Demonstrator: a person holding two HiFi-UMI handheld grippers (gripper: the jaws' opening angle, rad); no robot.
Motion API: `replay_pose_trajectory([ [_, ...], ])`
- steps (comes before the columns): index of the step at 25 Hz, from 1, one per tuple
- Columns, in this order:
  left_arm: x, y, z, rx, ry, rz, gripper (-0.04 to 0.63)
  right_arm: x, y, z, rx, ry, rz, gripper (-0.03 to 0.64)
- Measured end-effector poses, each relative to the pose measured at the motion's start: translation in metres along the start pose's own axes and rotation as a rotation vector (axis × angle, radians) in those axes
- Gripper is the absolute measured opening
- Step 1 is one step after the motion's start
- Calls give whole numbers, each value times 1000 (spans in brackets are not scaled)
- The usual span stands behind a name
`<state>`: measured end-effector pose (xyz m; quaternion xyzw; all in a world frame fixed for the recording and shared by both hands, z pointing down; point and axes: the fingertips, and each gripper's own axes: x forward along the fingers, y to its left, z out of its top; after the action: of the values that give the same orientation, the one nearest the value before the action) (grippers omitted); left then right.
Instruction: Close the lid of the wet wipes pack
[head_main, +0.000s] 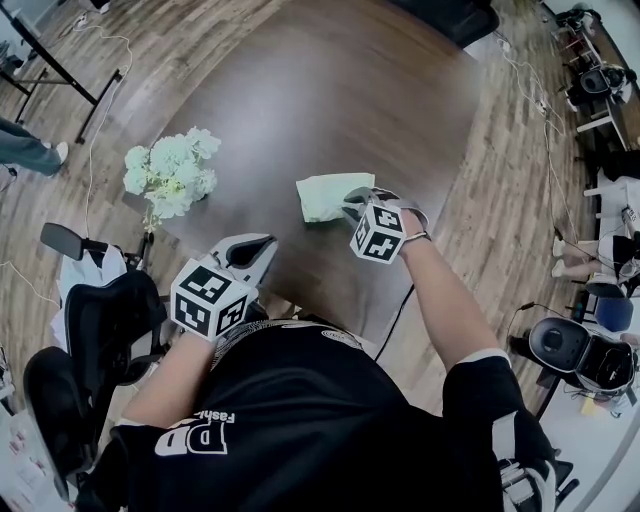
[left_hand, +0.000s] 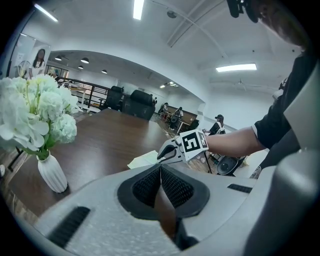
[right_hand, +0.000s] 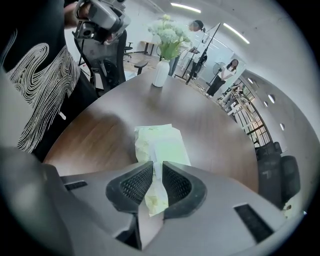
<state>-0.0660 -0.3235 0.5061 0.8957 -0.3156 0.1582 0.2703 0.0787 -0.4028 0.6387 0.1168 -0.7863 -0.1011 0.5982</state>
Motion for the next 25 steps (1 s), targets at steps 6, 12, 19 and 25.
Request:
replay_pose_trajectory([
  [6, 0, 0, -2, -3, 1, -1, 20, 6, 3, -2, 1, 1, -5, 63],
  [12, -3, 1, -4, -11, 0, 9, 20, 9, 7, -4, 4, 2, 17, 63],
  [19, -3, 2, -5, -18, -1, 18, 20, 13, 10, -6, 25, 0, 22, 63],
  [25, 0, 0, -7, -16, 4, 15, 20, 17, 12, -6, 17, -1, 8, 63],
])
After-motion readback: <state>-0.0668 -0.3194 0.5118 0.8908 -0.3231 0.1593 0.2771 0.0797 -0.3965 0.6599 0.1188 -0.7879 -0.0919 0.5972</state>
